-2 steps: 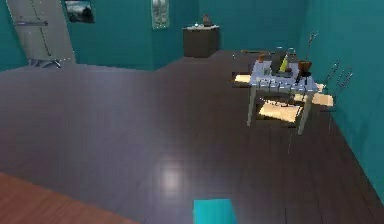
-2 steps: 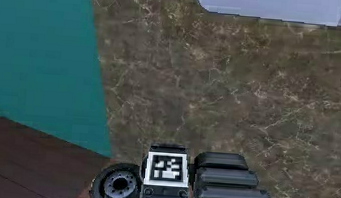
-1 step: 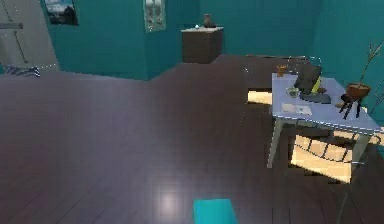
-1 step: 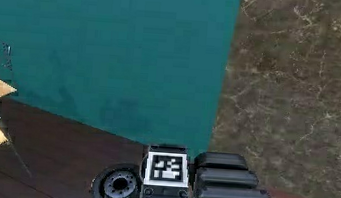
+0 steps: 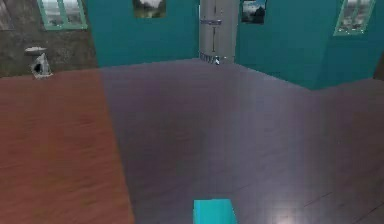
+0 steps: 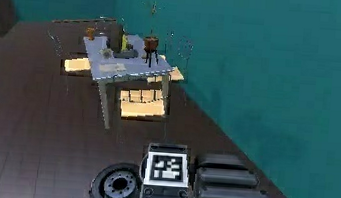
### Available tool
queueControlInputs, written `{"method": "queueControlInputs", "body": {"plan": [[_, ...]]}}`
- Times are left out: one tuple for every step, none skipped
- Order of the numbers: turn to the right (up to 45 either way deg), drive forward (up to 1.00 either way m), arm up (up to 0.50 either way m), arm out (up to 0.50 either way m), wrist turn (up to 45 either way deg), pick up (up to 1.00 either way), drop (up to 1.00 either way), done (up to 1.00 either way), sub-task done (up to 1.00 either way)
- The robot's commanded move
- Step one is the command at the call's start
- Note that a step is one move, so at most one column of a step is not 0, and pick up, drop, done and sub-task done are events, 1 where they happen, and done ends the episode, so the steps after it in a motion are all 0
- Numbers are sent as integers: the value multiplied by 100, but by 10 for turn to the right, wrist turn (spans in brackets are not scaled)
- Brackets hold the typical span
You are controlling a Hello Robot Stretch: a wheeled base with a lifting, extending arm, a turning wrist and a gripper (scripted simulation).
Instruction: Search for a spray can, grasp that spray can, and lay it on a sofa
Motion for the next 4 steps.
{"method": "queueControlInputs", "body": {"plan": [[-210,0,0,0,0,0,0,0,0],[0,80,0,0,0,0,0,0,0],[-300,0,0,0,0,0,0,0,0],[0,100,0,0,0,0,0,0,0]]}}
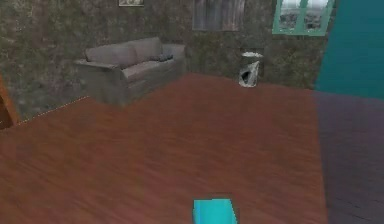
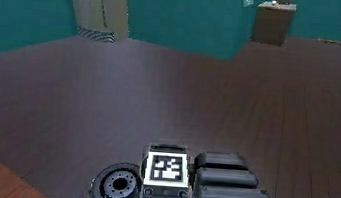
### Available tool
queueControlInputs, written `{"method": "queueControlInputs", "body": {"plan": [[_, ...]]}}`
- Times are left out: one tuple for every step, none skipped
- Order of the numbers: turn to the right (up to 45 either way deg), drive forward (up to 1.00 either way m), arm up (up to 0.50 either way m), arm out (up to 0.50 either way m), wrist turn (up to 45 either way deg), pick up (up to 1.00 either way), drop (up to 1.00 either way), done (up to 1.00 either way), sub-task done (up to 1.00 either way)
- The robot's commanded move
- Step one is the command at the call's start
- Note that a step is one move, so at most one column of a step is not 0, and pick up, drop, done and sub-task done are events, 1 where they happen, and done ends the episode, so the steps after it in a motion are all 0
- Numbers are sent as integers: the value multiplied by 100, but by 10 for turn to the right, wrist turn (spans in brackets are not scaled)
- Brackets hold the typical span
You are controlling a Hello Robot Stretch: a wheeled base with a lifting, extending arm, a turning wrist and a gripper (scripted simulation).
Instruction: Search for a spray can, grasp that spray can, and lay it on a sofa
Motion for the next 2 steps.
{"method": "queueControlInputs", "body": {"plan": [[0,100,0,0,0,0,0,0,0],[-30,0,0,0,0,0,0,0,0]]}}
